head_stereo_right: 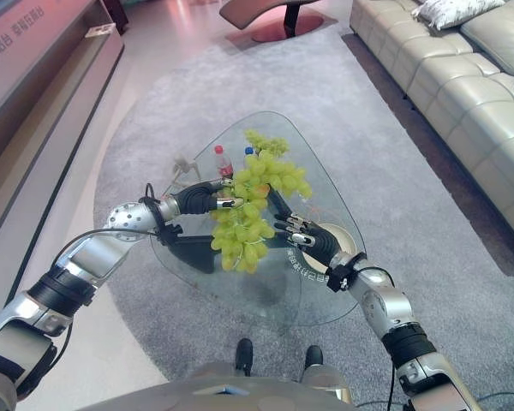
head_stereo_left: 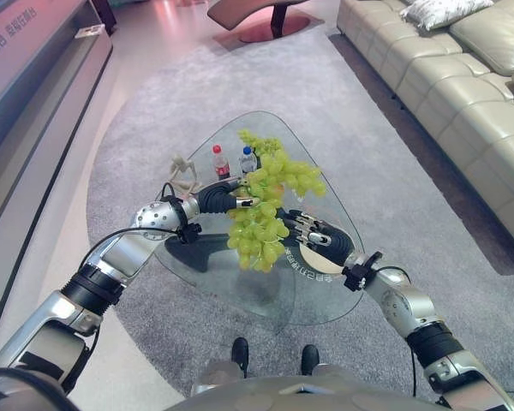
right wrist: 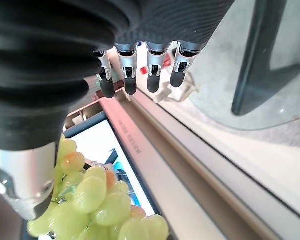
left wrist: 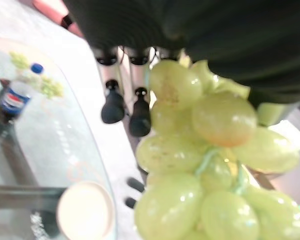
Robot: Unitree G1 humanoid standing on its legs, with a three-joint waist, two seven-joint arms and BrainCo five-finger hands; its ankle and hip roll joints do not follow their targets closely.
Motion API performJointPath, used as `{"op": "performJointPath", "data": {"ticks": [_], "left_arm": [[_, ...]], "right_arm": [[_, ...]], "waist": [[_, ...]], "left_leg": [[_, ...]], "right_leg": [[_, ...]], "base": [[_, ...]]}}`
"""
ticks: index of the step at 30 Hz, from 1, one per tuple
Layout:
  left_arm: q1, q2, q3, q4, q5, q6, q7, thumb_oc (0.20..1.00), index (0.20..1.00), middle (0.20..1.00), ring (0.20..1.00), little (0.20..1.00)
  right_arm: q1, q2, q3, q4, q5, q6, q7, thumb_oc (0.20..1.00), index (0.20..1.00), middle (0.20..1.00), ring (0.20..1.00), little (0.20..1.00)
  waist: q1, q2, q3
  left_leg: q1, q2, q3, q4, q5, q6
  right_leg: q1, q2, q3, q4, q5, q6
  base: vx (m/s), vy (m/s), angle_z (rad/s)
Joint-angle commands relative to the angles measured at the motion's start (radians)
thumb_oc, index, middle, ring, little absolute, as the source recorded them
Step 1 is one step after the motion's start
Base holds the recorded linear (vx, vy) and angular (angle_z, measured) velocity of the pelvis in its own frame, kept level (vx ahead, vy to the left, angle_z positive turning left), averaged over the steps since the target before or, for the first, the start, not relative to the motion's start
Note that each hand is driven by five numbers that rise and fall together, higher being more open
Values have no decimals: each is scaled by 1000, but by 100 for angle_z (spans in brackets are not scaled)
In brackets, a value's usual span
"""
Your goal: Pick up fruits into the plate
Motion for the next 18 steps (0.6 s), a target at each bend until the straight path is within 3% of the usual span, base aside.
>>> {"op": "performJointPath", "data": {"ticks": [1,10,18], "left_arm": [[-63,-51,6,-50,-114,-26,-20,200,200,200,200,200],[-61,-90,-2,-117,-138,4,-47,200,200,200,200,200],[-34,-93,2,-130,-107,8,-40,200,200,200,200,200]], "right_arm": [[21,34,26,-40,48,-26,11,1000,1000,1000,1000,1000],[32,64,68,-44,48,-11,40,1000,1000,1000,1000,1000],[70,75,112,-135,208,123,176,1000,1000,1000,1000,1000]], "waist": [[18,-28,-66],[16,-27,-70],[9,-28,-66]], "left_leg": [[88,-26,48,17,-190,15],[106,-25,56,17,-200,20],[120,-27,61,18,-207,27]], "right_leg": [[53,-55,-44,16,-105,67],[68,-60,-43,16,-112,67],[76,-58,-29,18,-117,67]], "base": [[45,11,3],[44,7,1],[47,4,-1]]}}
